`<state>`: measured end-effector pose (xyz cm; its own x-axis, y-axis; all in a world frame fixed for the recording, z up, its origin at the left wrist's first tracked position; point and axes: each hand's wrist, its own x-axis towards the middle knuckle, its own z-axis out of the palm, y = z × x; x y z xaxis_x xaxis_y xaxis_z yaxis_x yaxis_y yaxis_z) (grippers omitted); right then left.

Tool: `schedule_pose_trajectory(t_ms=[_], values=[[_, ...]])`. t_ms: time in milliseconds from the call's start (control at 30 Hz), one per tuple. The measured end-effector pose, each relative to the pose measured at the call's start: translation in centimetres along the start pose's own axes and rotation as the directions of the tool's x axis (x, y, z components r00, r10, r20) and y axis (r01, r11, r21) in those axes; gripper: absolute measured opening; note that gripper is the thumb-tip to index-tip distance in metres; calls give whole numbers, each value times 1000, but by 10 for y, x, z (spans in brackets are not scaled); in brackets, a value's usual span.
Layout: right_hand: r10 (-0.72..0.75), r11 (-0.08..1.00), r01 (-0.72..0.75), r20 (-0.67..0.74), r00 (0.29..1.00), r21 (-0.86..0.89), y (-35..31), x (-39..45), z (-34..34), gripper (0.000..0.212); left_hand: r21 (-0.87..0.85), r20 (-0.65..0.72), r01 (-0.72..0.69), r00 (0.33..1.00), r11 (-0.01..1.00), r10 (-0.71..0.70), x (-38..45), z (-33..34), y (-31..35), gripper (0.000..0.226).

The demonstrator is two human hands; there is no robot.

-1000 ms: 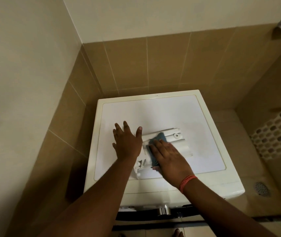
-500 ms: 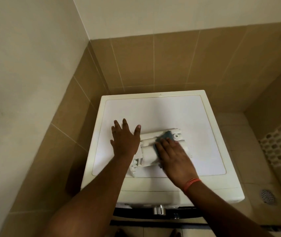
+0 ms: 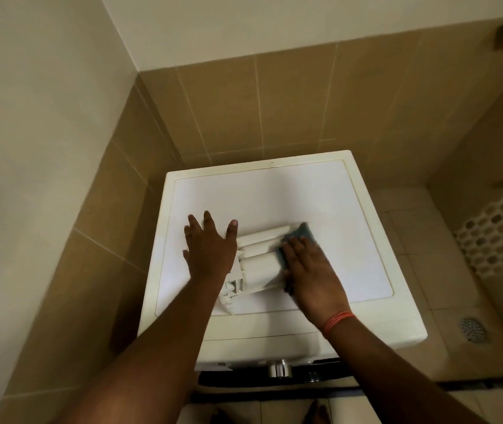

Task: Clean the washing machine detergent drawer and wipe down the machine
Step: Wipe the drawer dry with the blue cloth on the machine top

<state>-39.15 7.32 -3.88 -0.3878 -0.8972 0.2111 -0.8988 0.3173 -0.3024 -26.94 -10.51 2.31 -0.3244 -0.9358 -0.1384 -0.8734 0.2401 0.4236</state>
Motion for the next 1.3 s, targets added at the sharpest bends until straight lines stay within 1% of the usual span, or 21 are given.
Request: schedule_pose_trajectory(t_ms=[67, 100, 167, 200, 267, 367, 500, 567, 667, 733, 800, 867, 900, 1033, 1067, 1100, 1167, 1200, 1233, 1267, 1300], values=[[217, 970, -206, -76, 973, 129, 6, -5, -3, 71, 59, -19, -10, 1000, 998, 12, -1, 0, 0, 82], [334, 924, -304, -103, 937, 231, -1, -7, -1, 68, 130, -44, -31, 998, 991, 37, -2, 1, -1, 83], [572, 740, -469, -85, 816, 481, -26, -3, 3, 61, 296, -85, -140, 981, 945, 172, -4, 1, 0, 84], [659, 640, -509, -72, 748, 575, -38, 2, 5, 59, 364, -85, -213, 962, 907, 260, -4, 2, 0, 84], [772, 510, -556, -65, 632, 656, -56, 14, 8, 59, 448, -39, -330, 921, 831, 388, -5, 2, 1, 84], [875, 345, -585, -27, 483, 734, -72, 26, 11, 59, 429, 88, -390, 916, 815, 392, -4, -2, 3, 85], [919, 223, -525, 2, 394, 821, -101, 29, 13, 65, 398, 154, -424, 905, 813, 396, -4, -7, 4, 83], [919, 196, -497, 19, 394, 845, -125, 25, 19, 67, 377, 176, -431, 903, 820, 393, -3, -7, 4, 83], [871, 228, -468, 36, 489, 854, -163, 19, 29, 69, 347, 177, -440, 898, 828, 404, 1, -8, 4, 81], [831, 283, -488, 43, 555, 826, -176, 11, 38, 78, 339, 181, -456, 890, 823, 419, 4, -7, 2, 81], [777, 403, -525, 23, 629, 750, -181, 1, 42, 87, 336, 188, -465, 885, 819, 426, 7, -6, 0, 81], [731, 504, -527, -13, 682, 685, -184, -10, 45, 80, 342, 193, -470, 883, 814, 429, 10, -6, -2, 82], [719, 525, -525, -19, 695, 670, -185, -15, 45, 75, 344, 193, -472, 882, 812, 431, 10, -6, -2, 81], [709, 513, -494, -22, 705, 702, -185, -27, 33, 58, 318, 189, -478, 878, 818, 440, 9, -5, -4, 79], [713, 482, -492, 2, 702, 725, -182, -28, 27, 52, 312, 188, -477, 879, 822, 438, 9, -5, -5, 78], [720, 413, -506, 69, 691, 757, -176, -29, 20, 46, 308, 187, -475, 880, 824, 437, 9, -5, -5, 78], [691, 194, -527, 265, 672, 828, -160, -31, 4, 43, 305, 182, -479, 878, 823, 443, 9, -6, -5, 78], [676, 96, -520, 328, 660, 849, -151, -31, -3, 44, 308, 179, -481, 877, 821, 447, 8, -7, -6, 79], [700, 14, -497, 346, 624, 867, -140, -31, -11, 41, 310, 176, -481, 877, 820, 448, 8, -7, -6, 79], [759, -65, -455, 340, 555, 888, -128, -32, -17, 37, 314, 173, -479, 878, 820, 447, 7, -7, -5, 79], [834, -118, -416, 317, 451, 902, -114, -31, -24, 35, 318, 166, -473, 881, 822, 443, 7, -8, -5, 79]])
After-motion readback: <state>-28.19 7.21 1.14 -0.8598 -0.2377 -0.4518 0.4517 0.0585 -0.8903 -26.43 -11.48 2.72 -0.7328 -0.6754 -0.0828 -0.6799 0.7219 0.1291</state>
